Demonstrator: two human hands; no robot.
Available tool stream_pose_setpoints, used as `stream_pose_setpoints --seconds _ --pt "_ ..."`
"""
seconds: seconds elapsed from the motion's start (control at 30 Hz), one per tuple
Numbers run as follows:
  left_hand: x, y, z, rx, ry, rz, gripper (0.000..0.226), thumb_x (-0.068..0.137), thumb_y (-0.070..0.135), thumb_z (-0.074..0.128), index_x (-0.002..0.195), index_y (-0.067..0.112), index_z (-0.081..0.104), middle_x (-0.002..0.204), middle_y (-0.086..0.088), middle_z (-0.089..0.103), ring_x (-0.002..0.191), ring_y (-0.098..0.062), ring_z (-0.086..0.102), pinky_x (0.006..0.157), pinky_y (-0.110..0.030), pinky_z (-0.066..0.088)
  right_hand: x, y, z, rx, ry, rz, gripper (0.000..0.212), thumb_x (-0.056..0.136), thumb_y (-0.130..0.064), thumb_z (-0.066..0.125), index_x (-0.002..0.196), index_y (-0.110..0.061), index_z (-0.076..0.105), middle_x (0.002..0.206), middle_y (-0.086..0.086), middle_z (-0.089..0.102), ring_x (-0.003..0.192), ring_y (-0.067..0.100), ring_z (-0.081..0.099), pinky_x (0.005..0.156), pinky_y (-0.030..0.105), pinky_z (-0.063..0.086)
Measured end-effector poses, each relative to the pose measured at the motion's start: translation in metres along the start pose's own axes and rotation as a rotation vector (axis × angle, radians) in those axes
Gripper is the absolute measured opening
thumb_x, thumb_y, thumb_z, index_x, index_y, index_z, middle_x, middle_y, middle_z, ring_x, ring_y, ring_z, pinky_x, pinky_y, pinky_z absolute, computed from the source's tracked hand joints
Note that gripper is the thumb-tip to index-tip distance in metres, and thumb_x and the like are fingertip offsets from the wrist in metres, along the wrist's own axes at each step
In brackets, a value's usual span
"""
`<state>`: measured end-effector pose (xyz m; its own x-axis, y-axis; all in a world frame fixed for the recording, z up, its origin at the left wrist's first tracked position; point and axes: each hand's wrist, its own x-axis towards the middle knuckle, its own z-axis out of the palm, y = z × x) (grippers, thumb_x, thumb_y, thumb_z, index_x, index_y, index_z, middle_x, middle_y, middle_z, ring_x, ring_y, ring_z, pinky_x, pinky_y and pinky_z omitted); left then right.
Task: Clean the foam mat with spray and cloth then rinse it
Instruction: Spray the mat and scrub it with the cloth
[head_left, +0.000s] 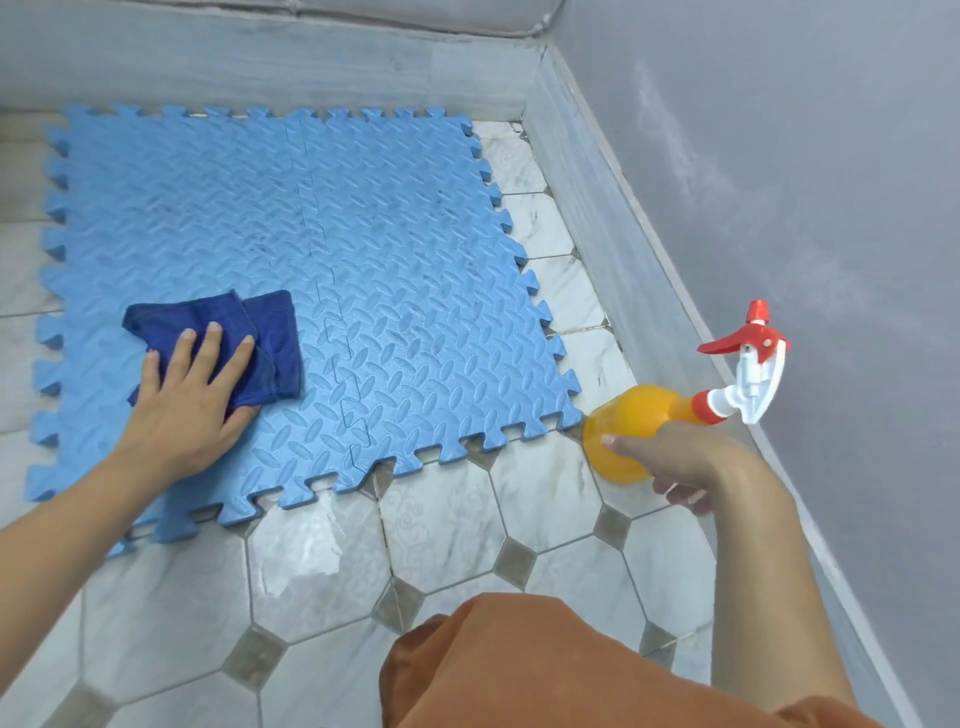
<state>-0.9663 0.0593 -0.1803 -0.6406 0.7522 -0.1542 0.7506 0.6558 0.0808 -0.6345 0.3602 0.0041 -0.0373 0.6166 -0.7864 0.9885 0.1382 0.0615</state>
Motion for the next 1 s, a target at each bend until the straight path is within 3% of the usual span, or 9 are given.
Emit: stream_pose_setpoints --seconds 0.1,0.2,0.3,0.4,0.53,0.67,0.87,0.93,1.0 --pt "0.003 0.003 -0.004 -0.02 -0.03 0.024 0.083 0.082 0.07 0.019 0.153 0.028 0.014 0.161 -0.009 0.011 0.146 -0.034 0.009 0.114 -0.058 0.006 0.01 -0.045 -0.005 -0.078 0.116 -0.274 0.067 0.088 -0.064 0.048 0.127 -0.011 0.056 0.128 0.006 0.061 0.111 0.024 0.059 0.084 0.035 0.047" --pt "0.007 0.008 -0.004 -0.082 -0.062 -0.028 0.092 0.075 0.084 0.015 0.151 0.037 -0.005 0.161 0.002 -0.007 0.148 -0.022 -0.009 0.116 -0.05 -0.01 0.046 -0.121 0.017 -0.057 0.436 -0.666 0.077 0.091 -0.06 0.047 0.151 -0.015 0.028 0.156 0.005 0.032 0.144 0.026 0.028 0.112 0.041 0.03" --pt "0.012 0.014 -0.006 -0.114 -0.073 -0.073 0.09 0.074 0.085 0.008 0.149 0.04 -0.011 0.159 0.006 -0.014 0.146 -0.019 -0.017 0.114 -0.049 -0.017 0.086 -0.187 0.045 -0.202 0.568 -0.893 0.077 0.094 -0.058 0.041 0.155 -0.017 0.015 0.163 0.009 0.014 0.15 0.029 0.006 0.121 0.047 0.01" --pt "0.015 0.017 -0.003 -0.104 -0.029 -0.059 0.088 0.077 0.084 0.01 0.15 0.038 -0.009 0.159 0.006 -0.013 0.146 -0.02 -0.016 0.114 -0.052 -0.015 0.111 -0.224 0.065 -0.353 0.632 -1.023 0.078 0.091 -0.066 0.024 0.154 -0.021 0.018 0.162 0.007 0.016 0.151 0.028 0.007 0.12 0.052 0.006" --pt "0.011 0.013 0.009 0.016 0.053 0.014 0.089 0.081 0.083 0.023 0.153 0.033 0.011 0.161 -0.001 0.008 0.148 -0.028 0.003 0.115 -0.06 0.0 0.144 -0.239 0.068 -0.348 0.67 -0.987 0.078 0.09 -0.068 0.013 0.154 -0.024 0.02 0.162 0.006 0.018 0.15 0.027 0.01 0.119 0.057 0.005" --pt "0.025 -0.003 0.016 0.011 0.109 -0.201 0.071 0.092 0.067 0.019 0.152 0.029 0.019 0.16 -0.003 0.016 0.147 -0.025 0.015 0.115 -0.055 0.006 0.167 -0.236 0.071 -0.227 0.731 -0.948 0.073 0.093 -0.066 0.014 0.154 -0.025 0.02 0.161 0.008 0.022 0.15 0.026 0.013 0.119 0.056 0.009" --pt "0.112 -0.065 -0.007 -0.186 0.128 -0.728 0.057 0.098 0.052 0.013 0.152 0.036 0.005 0.162 -0.001 -0.001 0.148 -0.023 -0.008 0.116 -0.054 -0.008 0.169 -0.237 0.077 -0.174 0.783 -1.047 0.07 0.093 -0.058 0.025 0.154 -0.024 0.021 0.16 0.009 0.023 0.15 0.025 0.015 0.119 0.055 0.008" --pt "0.156 -0.076 -0.017 -0.259 0.105 -0.806 0.056 0.099 0.051 0.012 0.152 0.038 0.001 0.162 -0.002 -0.007 0.147 -0.027 -0.013 0.115 -0.055 -0.009 0.17 -0.239 0.077 -0.164 0.805 -1.056 0.07 0.093 -0.056 0.027 0.154 -0.022 0.023 0.16 0.01 0.024 0.149 0.026 0.017 0.119 0.055 0.008" --pt "0.197 -0.061 -0.022 -0.28 0.068 -0.748 0.056 0.099 0.051 0.011 0.152 0.038 -0.001 0.161 -0.002 -0.011 0.146 -0.029 -0.016 0.115 -0.055 -0.01 0.173 -0.24 0.076 -0.145 0.81 -1.054 0.07 0.092 -0.056 0.028 0.153 -0.021 0.025 0.159 0.01 0.025 0.149 0.026 0.019 0.119 0.054 0.007"
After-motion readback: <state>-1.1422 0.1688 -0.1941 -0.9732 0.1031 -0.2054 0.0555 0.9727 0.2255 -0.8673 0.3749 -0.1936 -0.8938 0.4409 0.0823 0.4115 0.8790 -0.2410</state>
